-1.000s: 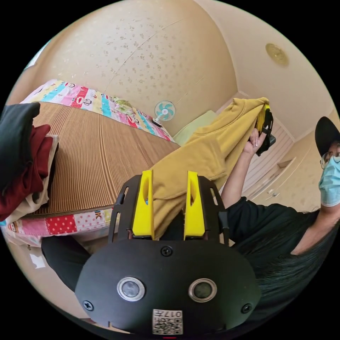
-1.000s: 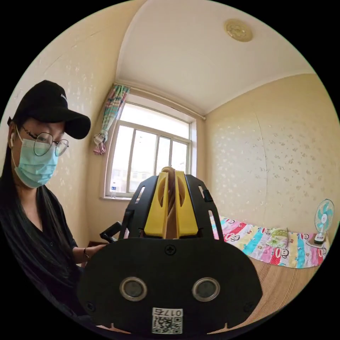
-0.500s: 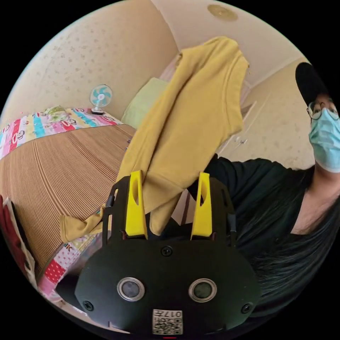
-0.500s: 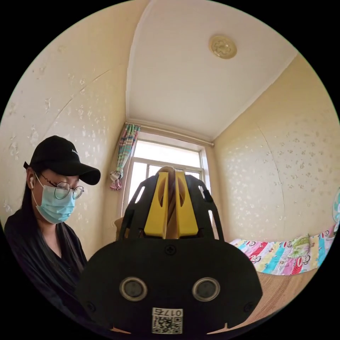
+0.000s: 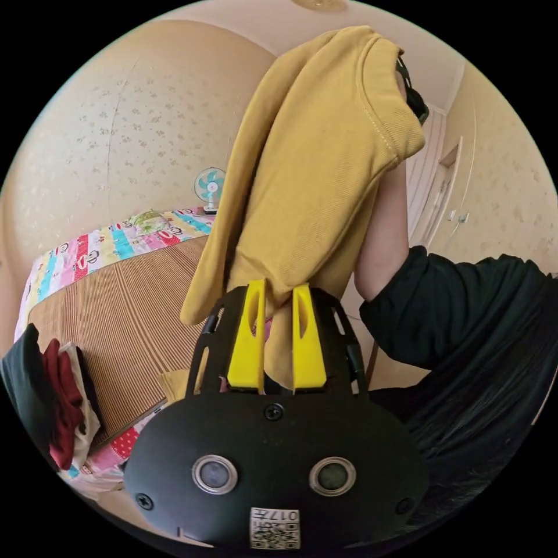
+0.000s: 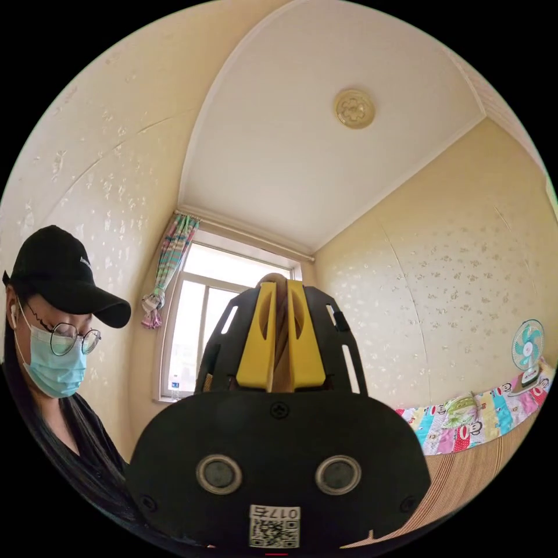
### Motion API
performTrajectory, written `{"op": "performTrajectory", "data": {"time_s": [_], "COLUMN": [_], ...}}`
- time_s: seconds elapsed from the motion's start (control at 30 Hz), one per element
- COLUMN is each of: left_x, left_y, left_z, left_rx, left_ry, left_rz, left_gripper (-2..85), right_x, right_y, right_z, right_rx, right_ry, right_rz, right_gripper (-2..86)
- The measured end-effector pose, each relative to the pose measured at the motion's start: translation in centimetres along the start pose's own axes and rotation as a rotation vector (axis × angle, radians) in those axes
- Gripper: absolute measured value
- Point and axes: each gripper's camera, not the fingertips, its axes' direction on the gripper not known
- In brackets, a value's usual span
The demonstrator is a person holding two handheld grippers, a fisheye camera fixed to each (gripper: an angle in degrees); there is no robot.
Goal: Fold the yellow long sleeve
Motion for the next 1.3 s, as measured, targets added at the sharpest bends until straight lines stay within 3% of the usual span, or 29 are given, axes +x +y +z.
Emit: {"op": "performTrajectory", "data": {"time_s": [0.13,0.2,0.33,0.43,0.53,0.63,0.83,0.93,1.0,1.1,1.2,1.3], "left_x": [-3.5,-5.7,-5.4,-4.5,-4.8,-6.9,-9.5,-10.4,-10.9,-11.5,-13.6,-18.3], "left_y": [0.1,-0.2,-2.1,-4.9,-5.8,-6.9,-4.9,-3.6,-3.6,-5.2,-9.1,-15.2], "left_z": [-5.3,-10.1,-16.7,-19.1,-20.3,-18.8,-9.6,-8.5,-10.0,-12.7,-13.2,-10.6], "left_rx": [0.142,0.295,0.516,0.469,0.458,0.234,-0.031,0.093,0.278,0.495,0.582,0.494], "left_ry": [-0.02,-0.038,-0.137,-0.16,-0.007,0.217,0.236,0.289,0.344,0.225,0.163,0.063], "left_rz": [-0.141,-0.221,-0.162,-0.067,0.031,0.092,-0.021,-0.129,-0.157,-0.189,-0.194,-0.246], "left_gripper": [2.6,1.2,0.2,-0.2,-0.2,-0.3,-0.7,-0.8,-0.8,-0.8,-0.6,0.1], "right_x": [0.7,1.9,1.8,-0.2,-1.7,-1.2,1.3,0.5,-0.8,-1.5,2.4,11.5], "right_y": [-1.9,-3.1,-4.5,-4.3,-4.0,-4.2,-4.0,-4.5,-4.9,-6.0,-8.0,-9.4], "right_z": [-1.4,-1.9,-3.2,-3.8,-3.7,-2.8,0.2,2.0,2.1,2.8,5.4,9.7], "right_rx": [-0.075,-0.176,-0.311,-0.274,-0.239,-0.237,-0.096,-0.056,0.004,0.054,-0.09,-0.281], "right_ry": [0.185,0.297,0.391,0.453,0.497,0.539,0.279,0.444,0.592,0.818,0.85,0.91], "right_rz": [-0.028,0.042,0.071,-0.022,-0.093,-0.11,-0.051,-0.086,-0.167,-0.269,-0.261,-0.149], "right_gripper": [3.2,3.2,3.2,3.0,2.9,3.0,3.1,3.0,3.0,2.9,3.0,3.1]}}
